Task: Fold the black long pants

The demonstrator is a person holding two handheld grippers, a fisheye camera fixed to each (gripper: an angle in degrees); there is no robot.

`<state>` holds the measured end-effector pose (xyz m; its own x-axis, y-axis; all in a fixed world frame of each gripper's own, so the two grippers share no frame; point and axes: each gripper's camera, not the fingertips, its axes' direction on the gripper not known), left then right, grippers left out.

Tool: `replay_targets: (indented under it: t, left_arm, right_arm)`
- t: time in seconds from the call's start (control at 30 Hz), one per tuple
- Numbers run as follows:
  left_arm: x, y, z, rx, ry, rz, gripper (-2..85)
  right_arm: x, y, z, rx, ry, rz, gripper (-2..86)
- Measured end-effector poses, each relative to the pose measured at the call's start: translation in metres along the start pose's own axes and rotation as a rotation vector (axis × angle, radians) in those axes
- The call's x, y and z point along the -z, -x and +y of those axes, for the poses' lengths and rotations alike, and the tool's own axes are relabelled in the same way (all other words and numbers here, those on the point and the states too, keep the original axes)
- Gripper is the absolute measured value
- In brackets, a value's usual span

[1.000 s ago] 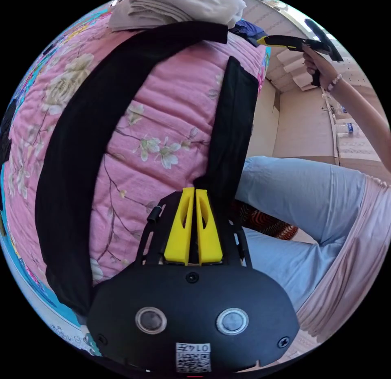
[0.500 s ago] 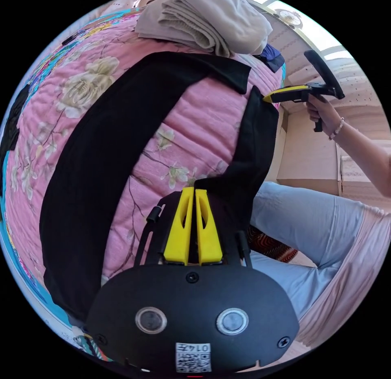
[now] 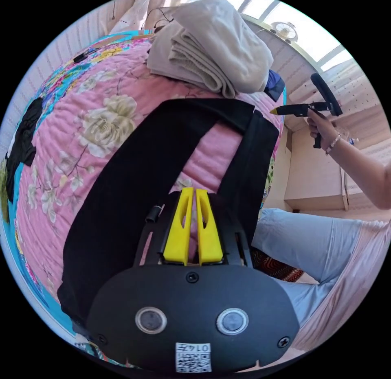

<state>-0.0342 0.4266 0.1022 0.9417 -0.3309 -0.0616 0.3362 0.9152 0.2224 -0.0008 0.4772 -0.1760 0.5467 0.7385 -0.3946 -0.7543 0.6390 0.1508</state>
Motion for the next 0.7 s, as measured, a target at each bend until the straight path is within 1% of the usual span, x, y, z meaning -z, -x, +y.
replay_targets:
  t: [0.03, 0.1, 0.17, 0.2, 0.27, 0.33, 0.37, 0.43, 0.47, 0.5, 0.53, 0.57, 0.67, 0.7]
  left_arm:
    - [0.011, 0.001, -0.004, -0.019, -0.031, -0.012, -0.3]
    - [0.022, 0.005, -0.013, -0.031, -0.072, 0.019, 0.3]
    - [0.025, 0.011, -0.030, -0.003, -0.132, 0.095, 3.2]
    - [0.023, 0.011, -0.035, 0.006, -0.138, 0.110, 3.7]
    - [0.017, 0.007, -0.054, 0.046, -0.152, 0.129, 5.0]
    - [0.012, -0.002, -0.061, 0.061, -0.193, 0.182, 5.7]
    - [0.008, -0.005, -0.063, 0.088, -0.198, 0.249, 6.3]
    - [0.005, -0.012, -0.062, 0.104, -0.164, 0.300, 6.7]
    - [0.016, -0.019, -0.056, 0.092, -0.176, 0.240, 6.4]
    - [0.024, -0.024, -0.051, 0.074, -0.207, 0.194, 6.1]
    - [0.042, -0.031, -0.040, 0.040, -0.274, 0.118, 5.5]
    - [0.058, -0.036, -0.030, 0.018, -0.334, 0.073, 5.3]
    - [0.085, -0.043, -0.018, -0.043, -0.415, 0.043, 4.8]
    - [0.088, -0.045, -0.018, -0.053, -0.430, 0.028, 4.6]
  right_arm:
    - [0.009, 0.001, 0.000, -0.013, -0.055, 0.002, 2.3]
    - [0.016, 0.003, -0.004, 0.006, -0.096, -0.046, 3.9]
    - [0.013, 0.003, -0.012, 0.009, -0.087, -0.088, 6.5]
    - [0.008, 0.001, -0.018, 0.007, -0.072, -0.108, 8.1]
    - [-0.004, -0.005, -0.025, -0.010, -0.039, -0.137, 8.6]
    - [-0.014, -0.011, -0.030, -0.017, -0.008, -0.225, 5.5]
    - [-0.011, -0.011, -0.029, -0.015, -0.020, -0.238, 4.5]
    - [0.011, -0.005, -0.022, 0.029, -0.068, -0.270, 2.6]
    - [0.017, -0.003, -0.020, 0.040, -0.076, -0.291, 2.4]
    - [0.031, 0.000, -0.018, 0.072, -0.088, -0.364, 2.1]
    - [0.043, 0.002, -0.017, 0.089, -0.097, -0.445, 1.9]
    - [0.049, 0.002, -0.017, 0.094, -0.102, -0.478, 1.8]
    - [0.074, -0.007, -0.025, 0.031, -0.168, -0.566, 1.5]
    - [0.079, -0.016, -0.030, -0.029, -0.204, -0.599, 1.5]
